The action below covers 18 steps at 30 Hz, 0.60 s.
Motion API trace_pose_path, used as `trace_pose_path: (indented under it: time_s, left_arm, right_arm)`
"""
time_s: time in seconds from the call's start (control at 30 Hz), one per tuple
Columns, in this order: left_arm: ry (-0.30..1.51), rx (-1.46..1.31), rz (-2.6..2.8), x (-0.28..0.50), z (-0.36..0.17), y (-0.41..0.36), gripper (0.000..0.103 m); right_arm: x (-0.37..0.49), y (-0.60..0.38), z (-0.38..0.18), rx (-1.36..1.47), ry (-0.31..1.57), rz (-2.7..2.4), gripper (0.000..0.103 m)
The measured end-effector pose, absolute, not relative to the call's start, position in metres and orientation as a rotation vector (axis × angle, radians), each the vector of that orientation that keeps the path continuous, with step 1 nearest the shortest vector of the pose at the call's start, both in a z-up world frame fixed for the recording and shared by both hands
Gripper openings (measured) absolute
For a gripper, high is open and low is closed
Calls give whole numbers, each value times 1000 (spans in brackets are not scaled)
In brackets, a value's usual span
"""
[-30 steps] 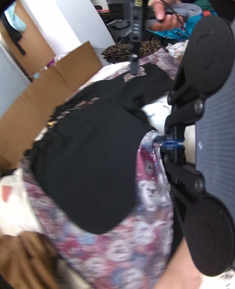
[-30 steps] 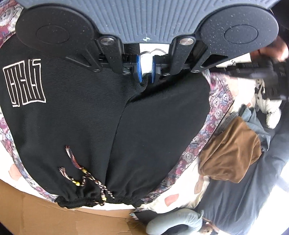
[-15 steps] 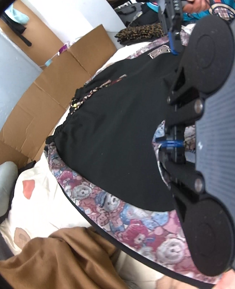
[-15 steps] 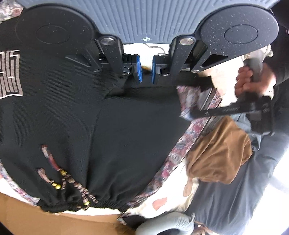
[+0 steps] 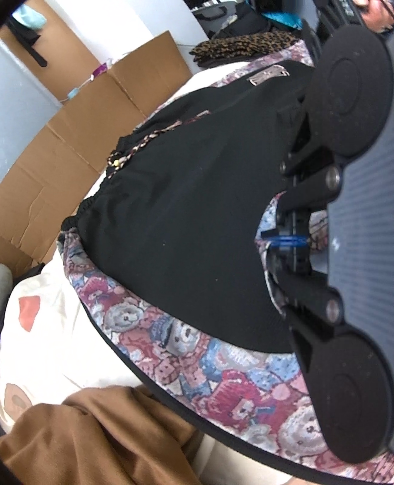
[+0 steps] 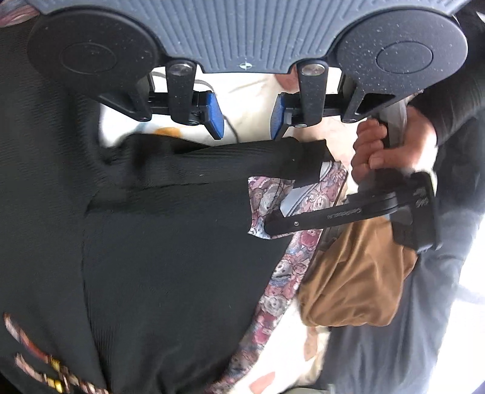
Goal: Fold clothes
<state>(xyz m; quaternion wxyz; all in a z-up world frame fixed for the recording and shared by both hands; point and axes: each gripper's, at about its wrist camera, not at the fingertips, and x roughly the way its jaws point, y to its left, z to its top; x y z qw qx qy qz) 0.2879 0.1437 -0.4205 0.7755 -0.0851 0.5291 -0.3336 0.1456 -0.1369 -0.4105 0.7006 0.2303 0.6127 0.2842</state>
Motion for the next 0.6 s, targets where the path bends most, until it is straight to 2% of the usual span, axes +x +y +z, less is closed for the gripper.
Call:
trace_pose_path:
  time_s: [0.4,0.6]
  left_arm:
    - [1136,-268,-797,275,-428,166,1]
    - [1130,-307,-808,270,-436,176,1]
  right_arm:
    - [131,-96,-438,814,1434,354,38]
    - [107,-97,-458,1008,1371,122,38]
